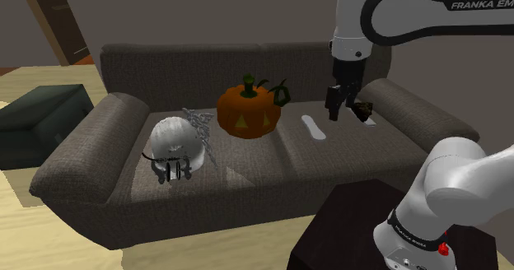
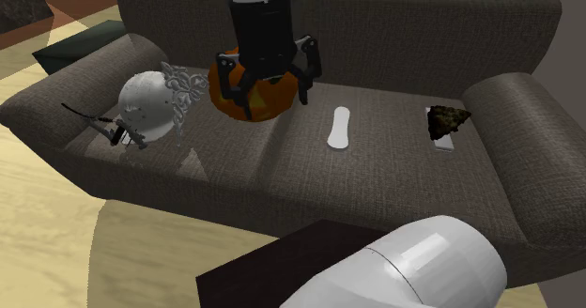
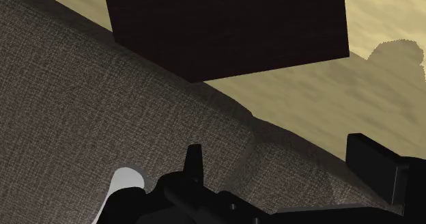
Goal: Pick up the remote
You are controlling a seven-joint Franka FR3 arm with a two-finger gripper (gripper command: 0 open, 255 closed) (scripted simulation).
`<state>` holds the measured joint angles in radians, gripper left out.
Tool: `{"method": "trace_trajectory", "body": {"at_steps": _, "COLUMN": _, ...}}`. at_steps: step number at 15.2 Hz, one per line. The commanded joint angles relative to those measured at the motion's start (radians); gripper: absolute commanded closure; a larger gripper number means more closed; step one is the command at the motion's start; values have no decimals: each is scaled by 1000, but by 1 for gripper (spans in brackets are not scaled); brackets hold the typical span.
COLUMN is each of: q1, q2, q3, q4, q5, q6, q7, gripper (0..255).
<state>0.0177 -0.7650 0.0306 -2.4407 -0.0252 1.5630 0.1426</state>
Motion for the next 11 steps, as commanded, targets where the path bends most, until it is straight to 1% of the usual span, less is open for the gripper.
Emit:
{"method": "trace_trajectory", "body": {"at_steps": 1, "q1": 0, "q2": 0, "q3": 0, "q4": 0, "q5": 0, "q6": 0, "q7": 0, "gripper": 0}}
{"method": "trace_trajectory", "body": {"at_steps": 6, "q1": -50, "q2": 102, "q3": -58, "q4": -39, "q5": -35, "q6": 160, "q7": -9, "gripper": 0}}
{"method": "trace_trajectory", "body": {"at_steps": 11, "q1": -97, "q2": 231, "q3": -117, "q4": -47, "q5": -61, "q6": 318, "q7": -18, "gripper": 0}}
